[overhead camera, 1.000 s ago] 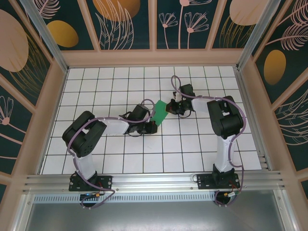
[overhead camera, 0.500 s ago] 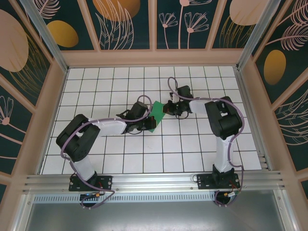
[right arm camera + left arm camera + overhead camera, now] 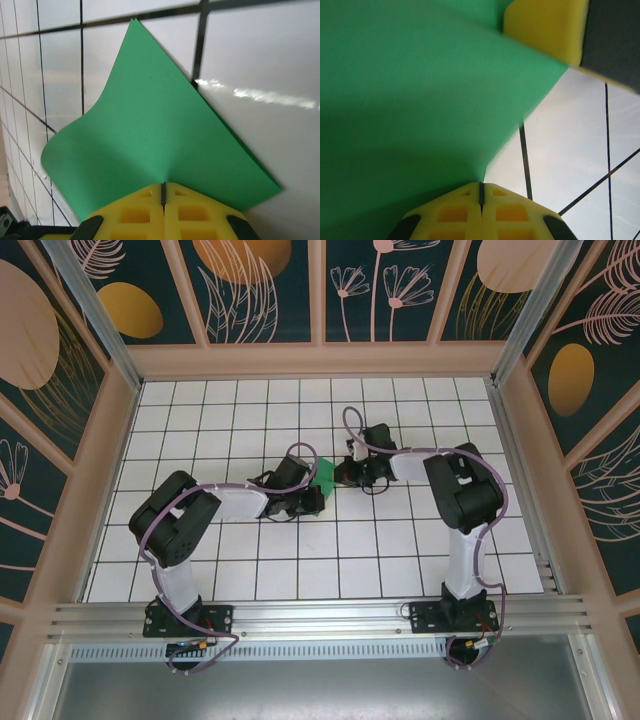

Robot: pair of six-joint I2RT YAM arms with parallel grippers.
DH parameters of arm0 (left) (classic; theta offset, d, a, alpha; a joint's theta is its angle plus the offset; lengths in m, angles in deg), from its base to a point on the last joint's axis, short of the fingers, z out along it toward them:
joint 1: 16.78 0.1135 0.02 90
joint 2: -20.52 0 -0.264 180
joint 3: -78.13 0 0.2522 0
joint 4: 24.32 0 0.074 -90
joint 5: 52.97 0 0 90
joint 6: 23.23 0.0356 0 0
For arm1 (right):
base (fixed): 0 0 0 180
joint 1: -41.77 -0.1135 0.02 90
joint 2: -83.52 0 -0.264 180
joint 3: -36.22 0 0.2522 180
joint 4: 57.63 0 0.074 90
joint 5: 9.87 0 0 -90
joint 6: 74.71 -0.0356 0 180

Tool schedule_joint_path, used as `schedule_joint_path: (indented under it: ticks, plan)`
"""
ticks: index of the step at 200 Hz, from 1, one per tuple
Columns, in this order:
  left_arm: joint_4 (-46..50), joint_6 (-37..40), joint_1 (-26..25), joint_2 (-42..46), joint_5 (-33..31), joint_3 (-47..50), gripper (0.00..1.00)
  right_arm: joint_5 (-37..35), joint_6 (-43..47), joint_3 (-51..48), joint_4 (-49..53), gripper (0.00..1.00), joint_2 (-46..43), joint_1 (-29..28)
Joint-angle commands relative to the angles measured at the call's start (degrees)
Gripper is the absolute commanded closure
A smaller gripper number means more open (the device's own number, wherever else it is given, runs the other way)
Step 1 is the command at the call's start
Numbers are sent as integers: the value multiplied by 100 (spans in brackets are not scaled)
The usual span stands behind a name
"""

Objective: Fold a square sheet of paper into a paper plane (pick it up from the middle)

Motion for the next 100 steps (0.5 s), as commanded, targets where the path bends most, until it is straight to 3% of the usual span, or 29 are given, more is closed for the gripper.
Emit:
schedule_joint_path:
  ticks: [1, 63, 100]
  plan:
    - [479, -22, -27, -168, -58, -46, 100, 105, 103, -194, -12, 100, -261, -74]
    - [786, 211, -27, -19, 177, -31, 100, -1040, 125, 102, 308, 100, -571, 403]
    - [815, 288, -27, 99, 249, 27, 100, -532, 156, 27, 104, 100, -778, 281]
